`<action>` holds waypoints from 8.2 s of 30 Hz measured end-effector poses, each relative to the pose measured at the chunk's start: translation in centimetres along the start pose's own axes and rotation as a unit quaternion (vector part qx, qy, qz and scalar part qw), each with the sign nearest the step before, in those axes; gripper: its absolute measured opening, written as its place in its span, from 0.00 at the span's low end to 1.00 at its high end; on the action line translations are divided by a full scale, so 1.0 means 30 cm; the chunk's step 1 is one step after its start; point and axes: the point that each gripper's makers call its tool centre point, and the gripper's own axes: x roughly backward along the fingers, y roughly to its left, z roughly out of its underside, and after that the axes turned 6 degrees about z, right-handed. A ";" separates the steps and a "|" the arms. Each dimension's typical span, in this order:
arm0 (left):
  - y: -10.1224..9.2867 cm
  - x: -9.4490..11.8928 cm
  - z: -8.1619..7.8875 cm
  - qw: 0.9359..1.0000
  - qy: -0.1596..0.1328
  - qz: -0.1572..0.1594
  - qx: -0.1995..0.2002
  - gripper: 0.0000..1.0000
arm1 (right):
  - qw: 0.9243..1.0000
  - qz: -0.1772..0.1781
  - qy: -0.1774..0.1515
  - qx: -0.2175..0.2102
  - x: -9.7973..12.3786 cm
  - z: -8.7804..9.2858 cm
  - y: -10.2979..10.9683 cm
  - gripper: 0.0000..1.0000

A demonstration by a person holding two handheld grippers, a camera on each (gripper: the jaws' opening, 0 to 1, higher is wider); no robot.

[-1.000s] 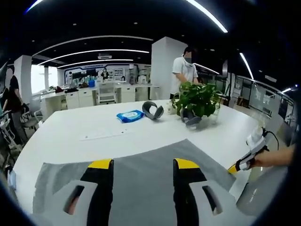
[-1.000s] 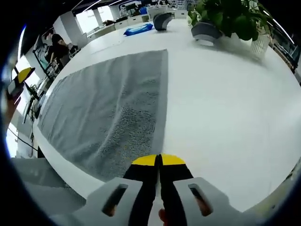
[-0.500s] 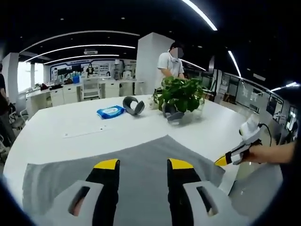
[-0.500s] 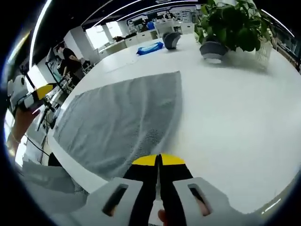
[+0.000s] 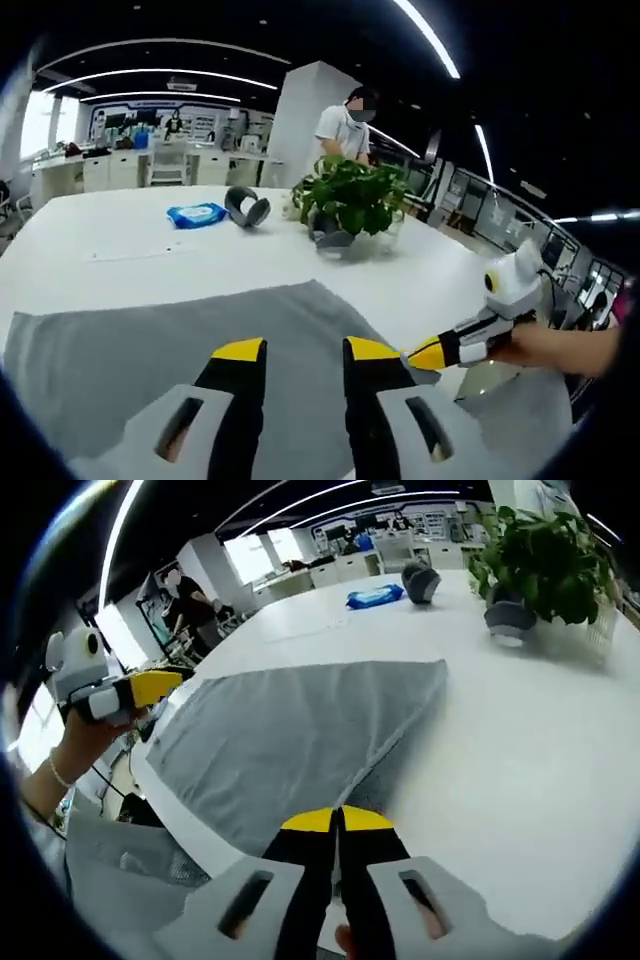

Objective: Fold the towel on the table until its edges align and the towel forms a compact rectangular stack.

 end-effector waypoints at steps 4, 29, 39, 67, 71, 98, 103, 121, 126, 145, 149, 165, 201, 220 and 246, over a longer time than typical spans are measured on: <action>-0.047 -0.036 0.029 1.000 0.017 0.024 0.009 0.29 | 1.000 -0.011 -0.005 0.010 -0.004 -0.017 0.046 0.00; -0.155 -0.204 0.228 0.984 0.150 0.090 0.012 0.34 | 0.996 -0.062 0.011 0.066 -0.057 0.053 0.289 0.00; -0.104 -0.222 0.293 0.978 0.193 0.071 -0.038 0.36 | 0.993 -0.075 0.021 0.091 -0.072 0.080 0.365 0.00; 0.019 -0.334 0.390 0.965 0.248 0.041 -0.068 0.32 | 0.986 -0.121 0.034 0.113 -0.077 0.118 0.522 0.00; 0.031 -0.330 0.397 0.964 0.252 0.036 -0.072 0.30 | 0.983 -0.126 0.036 0.125 -0.080 0.119 0.549 0.00; 0.181 -0.244 0.150 0.989 0.144 -0.015 -0.032 0.04 | 0.982 -0.131 0.018 0.133 -0.071 0.021 0.567 0.00; 0.226 -0.186 0.056 0.994 0.107 -0.030 -0.015 0.04 | 0.977 -0.137 0.001 0.165 -0.065 -0.040 0.613 0.00; 0.371 0.009 -0.059 0.996 0.043 -0.072 0.032 0.04 | 0.953 -0.180 -0.021 0.244 -0.070 -0.144 0.803 0.00; 0.408 0.056 -0.085 0.995 0.033 -0.082 0.034 0.04 | 0.945 -0.189 -0.026 0.267 -0.076 -0.167 0.852 0.00; 0.552 0.186 -0.111 0.992 0.009 -0.111 0.059 0.04 | 0.931 -0.213 -0.039 0.293 -0.126 -0.214 0.990 0.00; 0.599 0.230 -0.119 0.990 0.008 -0.128 0.052 0.04 | 0.922 -0.221 -0.043 0.314 -0.146 -0.238 1.037 0.00; 0.790 0.414 -0.110 0.984 0.010 -0.167 0.058 0.04 | 0.894 -0.252 -0.073 0.363 -0.219 -0.316 1.275 0.00; 1.108 0.642 -0.016 0.970 0.030 -0.229 0.072 0.04 | 0.884 -0.337 -0.072 0.316 -0.413 -0.312 1.572 0.00; 1.268 0.686 0.127 0.962 0.049 -0.262 0.055 0.04 | 0.894 -0.343 -0.099 0.270 -0.576 -0.274 1.619 0.00; 1.296 0.735 0.151 0.951 -0.015 -0.299 0.074 0.15 | 0.941 -0.172 -0.088 0.276 -0.751 -0.409 1.169 0.00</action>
